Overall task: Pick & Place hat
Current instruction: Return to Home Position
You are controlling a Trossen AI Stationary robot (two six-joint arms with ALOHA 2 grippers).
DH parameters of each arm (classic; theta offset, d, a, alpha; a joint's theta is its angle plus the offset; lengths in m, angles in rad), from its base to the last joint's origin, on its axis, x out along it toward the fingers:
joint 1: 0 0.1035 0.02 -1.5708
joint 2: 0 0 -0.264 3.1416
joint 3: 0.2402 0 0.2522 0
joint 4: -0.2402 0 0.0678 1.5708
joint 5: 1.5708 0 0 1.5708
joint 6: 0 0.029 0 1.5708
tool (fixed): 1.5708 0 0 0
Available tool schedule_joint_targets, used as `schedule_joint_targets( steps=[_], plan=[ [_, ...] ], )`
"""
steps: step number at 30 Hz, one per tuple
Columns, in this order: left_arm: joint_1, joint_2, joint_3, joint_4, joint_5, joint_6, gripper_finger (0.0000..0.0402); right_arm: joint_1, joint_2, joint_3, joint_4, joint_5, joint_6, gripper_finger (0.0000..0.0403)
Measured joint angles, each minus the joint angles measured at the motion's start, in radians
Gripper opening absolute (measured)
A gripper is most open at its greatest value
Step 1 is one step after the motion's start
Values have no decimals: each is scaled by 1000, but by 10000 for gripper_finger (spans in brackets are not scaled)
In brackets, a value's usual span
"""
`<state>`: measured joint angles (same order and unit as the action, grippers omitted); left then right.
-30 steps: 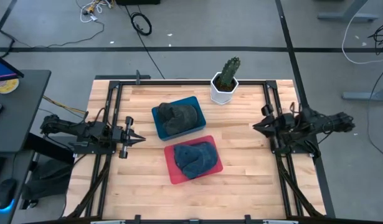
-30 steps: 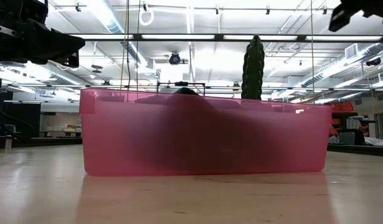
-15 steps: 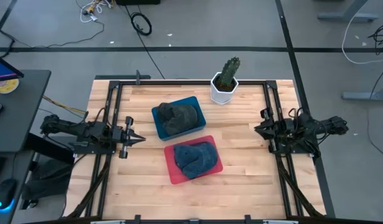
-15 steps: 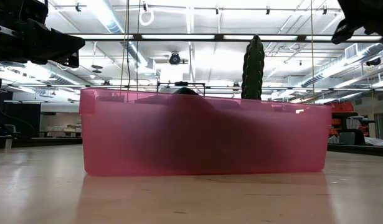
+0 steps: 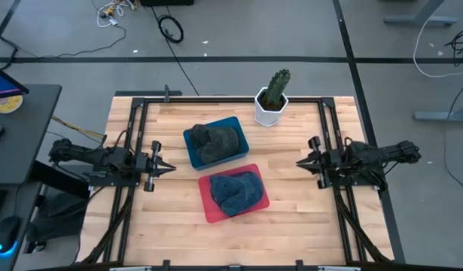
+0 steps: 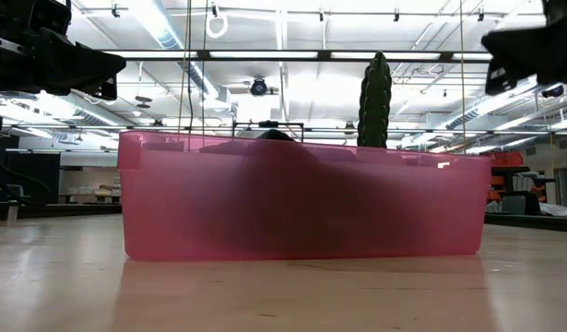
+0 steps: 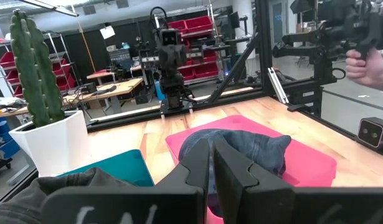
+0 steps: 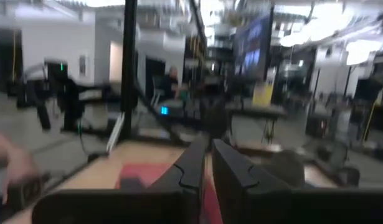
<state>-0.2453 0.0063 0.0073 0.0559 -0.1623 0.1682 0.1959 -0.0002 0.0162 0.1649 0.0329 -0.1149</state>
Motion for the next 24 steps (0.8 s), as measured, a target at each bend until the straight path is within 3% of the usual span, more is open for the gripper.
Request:
schedule_joint_targets(
  steps=[6, 12, 24],
  plan=[
    [0, 0, 0, 0, 0, 0, 25, 0, 0, 0, -154, -24, 9, 36],
    [0, 0, 0, 0, 0, 0, 26, 0, 2, 0, -151, -16, -9, 36],
    [0, 0, 0, 0, 0, 0, 25, 0, 2, 0, -151, -16, 107, 36]
  ],
)
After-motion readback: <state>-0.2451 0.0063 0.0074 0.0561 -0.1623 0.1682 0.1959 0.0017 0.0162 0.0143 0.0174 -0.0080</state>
